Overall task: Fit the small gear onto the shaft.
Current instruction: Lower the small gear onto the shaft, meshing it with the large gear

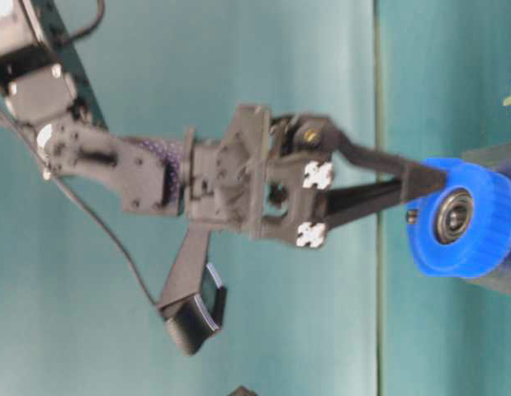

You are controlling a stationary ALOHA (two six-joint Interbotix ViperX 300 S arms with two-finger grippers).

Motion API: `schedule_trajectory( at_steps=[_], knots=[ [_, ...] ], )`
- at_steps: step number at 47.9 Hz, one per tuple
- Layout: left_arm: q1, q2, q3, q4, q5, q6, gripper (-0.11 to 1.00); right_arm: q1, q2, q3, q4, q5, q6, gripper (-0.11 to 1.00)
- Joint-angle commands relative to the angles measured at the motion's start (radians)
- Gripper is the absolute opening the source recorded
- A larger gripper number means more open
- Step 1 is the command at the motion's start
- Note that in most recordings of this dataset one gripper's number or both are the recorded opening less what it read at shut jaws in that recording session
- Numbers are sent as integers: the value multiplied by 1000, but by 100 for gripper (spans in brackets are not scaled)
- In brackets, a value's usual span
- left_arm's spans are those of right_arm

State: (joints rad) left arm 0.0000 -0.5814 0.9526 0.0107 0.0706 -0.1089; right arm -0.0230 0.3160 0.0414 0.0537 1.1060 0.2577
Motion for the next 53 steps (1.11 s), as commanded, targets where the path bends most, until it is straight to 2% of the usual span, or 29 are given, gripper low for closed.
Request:
schedule_trajectory(
  at_steps=[1,11,21,43,53],
  knots=[
    [-3,0,-6,3,-9,-8,0,23,-26,-6,-6,3,28,0],
    [-3,5,-8,3,-11,-20,0,-9,-11,-74,-61,6,38,0],
    [-9,5,-9,3,-12,-20,0,-20,32,-156,-71,18,12,0],
    [-11,5,-2,3,-14,-20,0,-20,64,-138,-66,21,-2,0],
    [-11,5,-2,3,-18,-20,0,2,32,-115,-52,74,2,0]
  ],
)
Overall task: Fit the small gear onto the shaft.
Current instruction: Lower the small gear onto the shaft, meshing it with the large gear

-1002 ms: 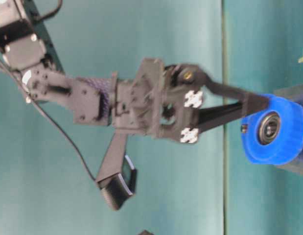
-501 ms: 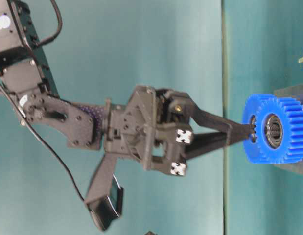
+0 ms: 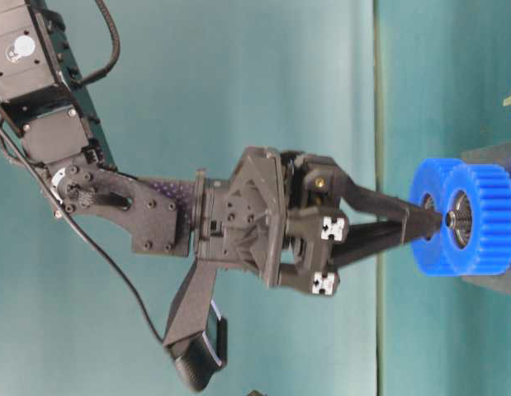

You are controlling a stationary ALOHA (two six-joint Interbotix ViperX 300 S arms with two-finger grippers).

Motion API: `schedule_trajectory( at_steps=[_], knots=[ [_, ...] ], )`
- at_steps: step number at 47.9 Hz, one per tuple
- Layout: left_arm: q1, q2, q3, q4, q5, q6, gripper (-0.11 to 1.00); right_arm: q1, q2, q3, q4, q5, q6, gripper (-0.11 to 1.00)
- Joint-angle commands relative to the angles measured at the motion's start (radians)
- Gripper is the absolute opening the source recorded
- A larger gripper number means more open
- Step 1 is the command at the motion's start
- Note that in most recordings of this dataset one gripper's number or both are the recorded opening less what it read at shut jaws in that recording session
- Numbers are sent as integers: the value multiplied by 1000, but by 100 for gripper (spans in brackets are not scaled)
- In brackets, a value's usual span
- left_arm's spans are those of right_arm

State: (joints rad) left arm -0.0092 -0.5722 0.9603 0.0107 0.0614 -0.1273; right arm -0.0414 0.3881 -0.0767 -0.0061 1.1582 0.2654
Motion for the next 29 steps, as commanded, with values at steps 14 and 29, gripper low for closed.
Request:
schedule_trajectory(
  at_steps=[14,29],
  knots=[
    [-2,-5,-6,3,-9,-2,0,52,-107,15,11,81,0,0],
    [-2,-3,-6,3,-17,-2,0,-3,-40,-38,3,-20,-14,0]
  ],
)
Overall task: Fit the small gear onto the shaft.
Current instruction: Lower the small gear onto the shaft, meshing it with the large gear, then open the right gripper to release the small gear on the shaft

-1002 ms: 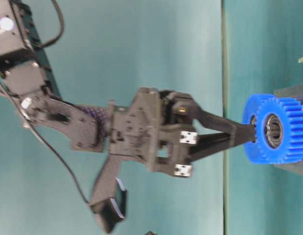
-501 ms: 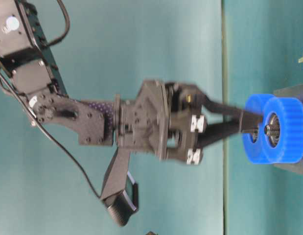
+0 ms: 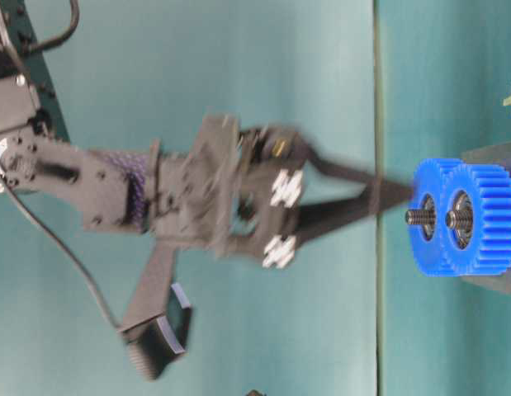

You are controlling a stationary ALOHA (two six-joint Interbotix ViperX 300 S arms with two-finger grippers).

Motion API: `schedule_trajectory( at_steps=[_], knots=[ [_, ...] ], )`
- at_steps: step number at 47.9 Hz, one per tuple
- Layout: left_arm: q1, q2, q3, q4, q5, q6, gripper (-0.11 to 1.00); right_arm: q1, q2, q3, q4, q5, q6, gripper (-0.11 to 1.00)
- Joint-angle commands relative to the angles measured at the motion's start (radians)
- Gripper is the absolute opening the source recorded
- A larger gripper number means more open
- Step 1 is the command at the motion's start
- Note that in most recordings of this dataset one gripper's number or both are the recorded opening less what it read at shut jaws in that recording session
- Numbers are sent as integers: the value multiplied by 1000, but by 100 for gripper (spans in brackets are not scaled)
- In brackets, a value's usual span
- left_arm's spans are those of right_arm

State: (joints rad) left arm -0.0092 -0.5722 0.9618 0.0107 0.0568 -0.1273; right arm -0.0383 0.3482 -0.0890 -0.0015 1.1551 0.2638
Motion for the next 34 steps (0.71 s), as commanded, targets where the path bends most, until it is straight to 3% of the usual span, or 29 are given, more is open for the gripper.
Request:
schedule_trajectory(
  at_steps=[1,20,34],
  knots=[
    [-2,-3,-8,3,-12,-2,0,-9,11,-29,-2,-21,-15,0],
    [-2,-3,-5,3,-15,-2,0,-3,18,20,12,-12,-15,0],
    [-2,-2,2,3,-31,-2,0,69,-77,124,69,28,34,0]
  ],
)
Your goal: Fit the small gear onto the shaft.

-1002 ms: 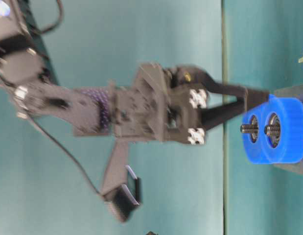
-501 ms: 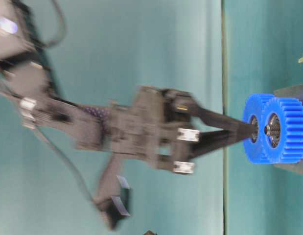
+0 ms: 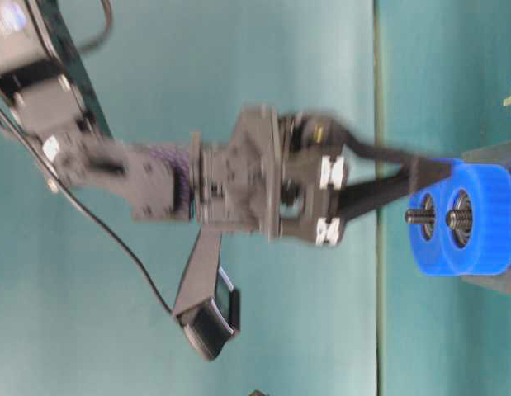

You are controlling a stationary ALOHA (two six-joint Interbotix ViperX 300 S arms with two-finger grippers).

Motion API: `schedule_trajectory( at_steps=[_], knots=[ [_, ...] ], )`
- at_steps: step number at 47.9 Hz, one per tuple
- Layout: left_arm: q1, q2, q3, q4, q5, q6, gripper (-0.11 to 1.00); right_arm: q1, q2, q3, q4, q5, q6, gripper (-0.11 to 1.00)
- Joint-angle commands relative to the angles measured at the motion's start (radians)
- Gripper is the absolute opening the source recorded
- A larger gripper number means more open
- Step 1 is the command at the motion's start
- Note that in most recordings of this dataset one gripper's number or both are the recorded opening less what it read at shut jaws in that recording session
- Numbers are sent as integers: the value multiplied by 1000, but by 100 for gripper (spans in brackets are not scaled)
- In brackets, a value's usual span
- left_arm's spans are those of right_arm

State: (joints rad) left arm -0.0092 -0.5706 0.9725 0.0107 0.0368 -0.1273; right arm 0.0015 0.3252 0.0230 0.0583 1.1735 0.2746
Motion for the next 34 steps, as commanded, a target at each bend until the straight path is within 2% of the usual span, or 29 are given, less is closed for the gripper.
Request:
schedule_trajectory(
  at_steps=[1,6,12,30,34],
  knots=[
    [-2,-3,-9,3,-11,-2,0,34,-60,17,9,9,29,0],
    [-2,-3,-9,3,-9,-2,0,34,-97,20,5,0,58,0],
    [-2,-2,-11,3,-11,-2,0,8,-97,-9,-18,-26,55,0],
    [-2,-2,-12,3,-11,-2,0,-52,51,-124,-26,-101,14,0],
    [-2,-2,-12,3,-11,-2,0,-54,63,-126,-26,-97,6,0]
  ],
)
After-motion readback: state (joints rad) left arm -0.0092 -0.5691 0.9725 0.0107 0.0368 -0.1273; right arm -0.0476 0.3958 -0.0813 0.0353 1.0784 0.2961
